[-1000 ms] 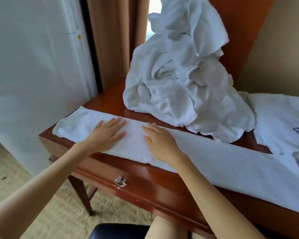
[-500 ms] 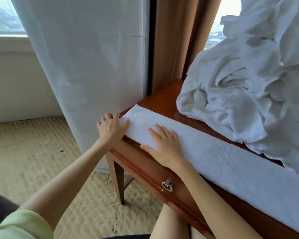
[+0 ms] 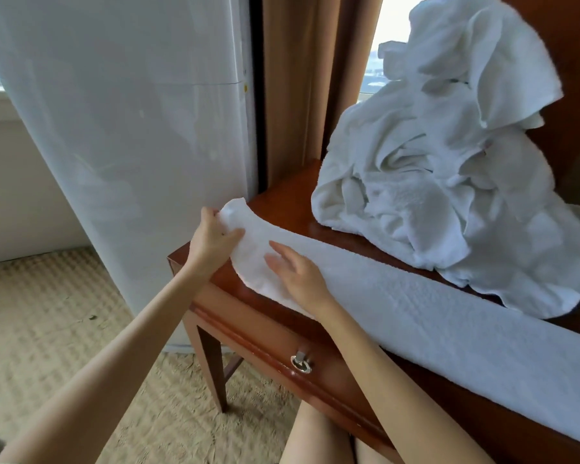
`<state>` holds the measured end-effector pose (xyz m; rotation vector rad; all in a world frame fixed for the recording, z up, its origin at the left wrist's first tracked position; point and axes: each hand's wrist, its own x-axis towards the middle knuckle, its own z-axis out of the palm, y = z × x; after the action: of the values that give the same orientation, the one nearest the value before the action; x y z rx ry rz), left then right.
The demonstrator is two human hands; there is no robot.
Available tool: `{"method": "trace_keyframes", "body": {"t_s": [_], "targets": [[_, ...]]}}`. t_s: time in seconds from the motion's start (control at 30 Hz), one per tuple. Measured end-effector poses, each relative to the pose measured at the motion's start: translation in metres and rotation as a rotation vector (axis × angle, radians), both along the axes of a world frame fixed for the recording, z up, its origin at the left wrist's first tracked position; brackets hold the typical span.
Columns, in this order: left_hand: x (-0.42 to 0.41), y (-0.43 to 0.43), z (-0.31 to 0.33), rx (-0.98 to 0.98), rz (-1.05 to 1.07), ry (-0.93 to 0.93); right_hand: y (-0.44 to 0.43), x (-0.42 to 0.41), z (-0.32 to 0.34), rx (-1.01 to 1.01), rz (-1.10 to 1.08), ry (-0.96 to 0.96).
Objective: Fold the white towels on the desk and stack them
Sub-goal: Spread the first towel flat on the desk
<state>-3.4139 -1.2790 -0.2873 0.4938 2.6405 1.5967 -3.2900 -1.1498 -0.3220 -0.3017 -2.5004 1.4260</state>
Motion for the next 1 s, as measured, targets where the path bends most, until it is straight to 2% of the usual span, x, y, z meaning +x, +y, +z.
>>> {"method": "trace_keyframes", "body": {"t_s": [0.07,0.13,0.23,0.33,0.53,0.67,0.73,0.83,0.9,1.0], "targets": [[0.026,0.018,0.014,0.087,-0.054,0.205,0.008,0.007,0.018,-0.494,-0.052,0.043],[0.056,0.04,0.03,0.128,-0.164,0.363,0.025,0.019,0.037,-0.804,-0.084,0.077],[0.106,0.078,0.045,0.16,-0.399,0.448,0.061,0.052,0.065,-1.002,-0.04,0.172],[0.156,0.115,0.048,0.103,-0.577,0.56,0.096,0.098,0.084,-1.139,-0.099,0.24],[0.249,0.173,0.033,0.157,-0.846,0.622,0.155,0.209,0.091,-1.005,-0.413,0.255],[0.297,0.194,0.016,0.124,-1.076,0.714,0.177,0.275,0.081,-0.704,-0.623,0.22],[0.31,0.199,0.008,0.027,-1.084,0.847,0.185,0.304,0.074,-0.615,-0.708,0.218],[0.309,0.201,-0.002,-0.192,-1.037,0.977,0.195,0.348,0.065,-0.603,-0.758,0.291],[0.298,0.199,-0.01,-0.427,-1.034,0.997,0.201,0.371,0.057,-0.61,-0.817,0.302],[0.284,0.198,-0.021,-0.671,-1.09,0.883,0.207,0.391,0.036,-0.417,-0.961,0.077]]}}
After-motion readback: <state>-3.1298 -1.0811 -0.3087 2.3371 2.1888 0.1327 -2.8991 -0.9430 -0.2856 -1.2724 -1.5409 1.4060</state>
